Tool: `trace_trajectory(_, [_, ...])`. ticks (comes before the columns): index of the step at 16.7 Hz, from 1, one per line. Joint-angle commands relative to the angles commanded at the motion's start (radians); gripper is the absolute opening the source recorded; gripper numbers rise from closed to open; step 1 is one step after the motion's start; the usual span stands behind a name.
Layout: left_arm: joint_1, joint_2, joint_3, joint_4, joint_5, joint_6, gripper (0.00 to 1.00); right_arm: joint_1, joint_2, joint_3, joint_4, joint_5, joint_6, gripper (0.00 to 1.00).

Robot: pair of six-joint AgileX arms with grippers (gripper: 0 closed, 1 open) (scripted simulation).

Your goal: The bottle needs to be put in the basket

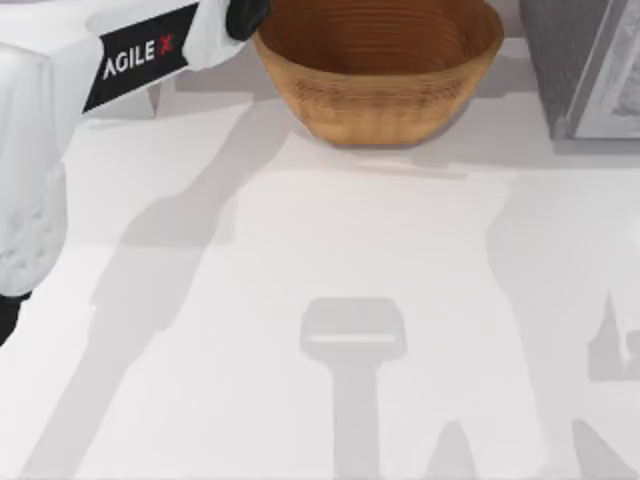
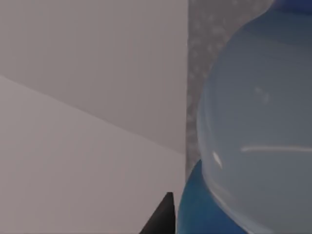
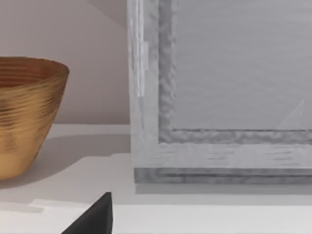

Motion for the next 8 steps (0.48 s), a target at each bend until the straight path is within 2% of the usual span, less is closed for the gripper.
trace_trajectory(2, [0.000,0.000,0.000,0.000,0.000,0.000,0.00,0.000,0.000,0.000,0.000,0.000,0.000,1.00])
trace_trajectory(8, [0.000,0.000,0.000,0.000,0.000,0.000,0.45,0.000,0.000,0.000,0.000,0.000,0.000,1.00])
